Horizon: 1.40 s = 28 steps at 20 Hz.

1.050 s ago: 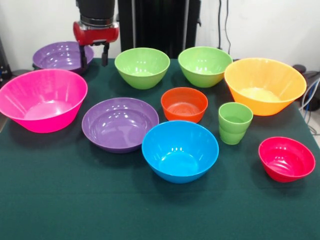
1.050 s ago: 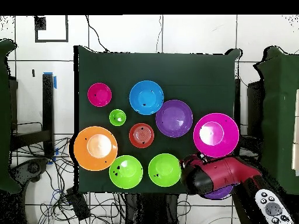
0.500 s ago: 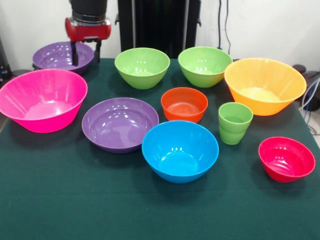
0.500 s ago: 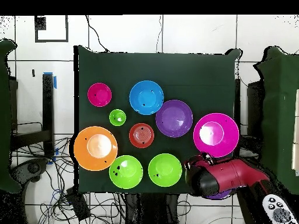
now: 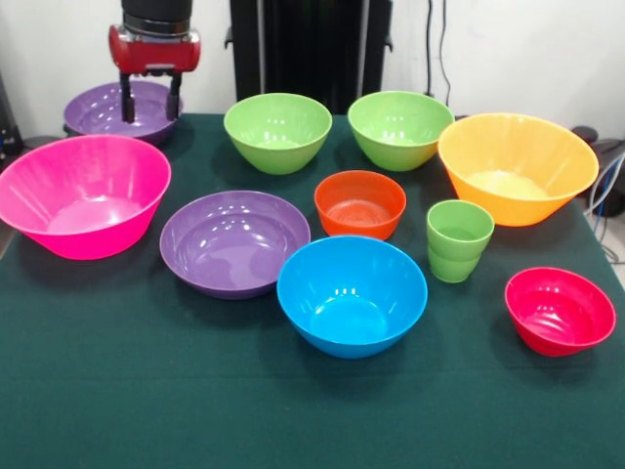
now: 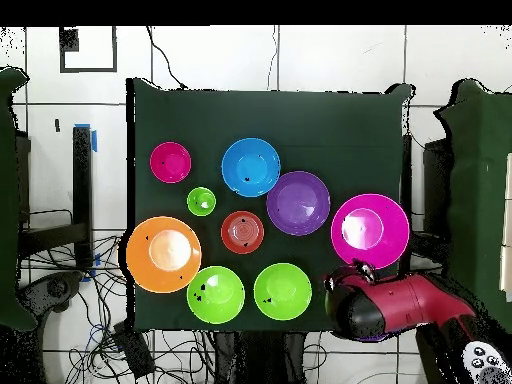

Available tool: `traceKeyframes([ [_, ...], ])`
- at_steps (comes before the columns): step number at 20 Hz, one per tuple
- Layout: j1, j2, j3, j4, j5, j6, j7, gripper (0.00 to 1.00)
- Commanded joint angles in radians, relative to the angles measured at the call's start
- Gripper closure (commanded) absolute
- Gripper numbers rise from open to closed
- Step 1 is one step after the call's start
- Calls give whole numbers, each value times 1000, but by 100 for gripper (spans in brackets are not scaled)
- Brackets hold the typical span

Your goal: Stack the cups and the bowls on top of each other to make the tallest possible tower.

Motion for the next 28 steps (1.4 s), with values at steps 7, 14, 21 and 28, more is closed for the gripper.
traceKeyframes([
  [7, 71, 140, 16, -77, -75, -58, 10, 0],
  [14, 84, 199, 6, -123, -93, -72, 13, 0],
  [21, 94, 220, 4, -168, -97, -67, -2, 0],
  [28, 93, 192, 3, -163, -82, -58, -13, 0],
])
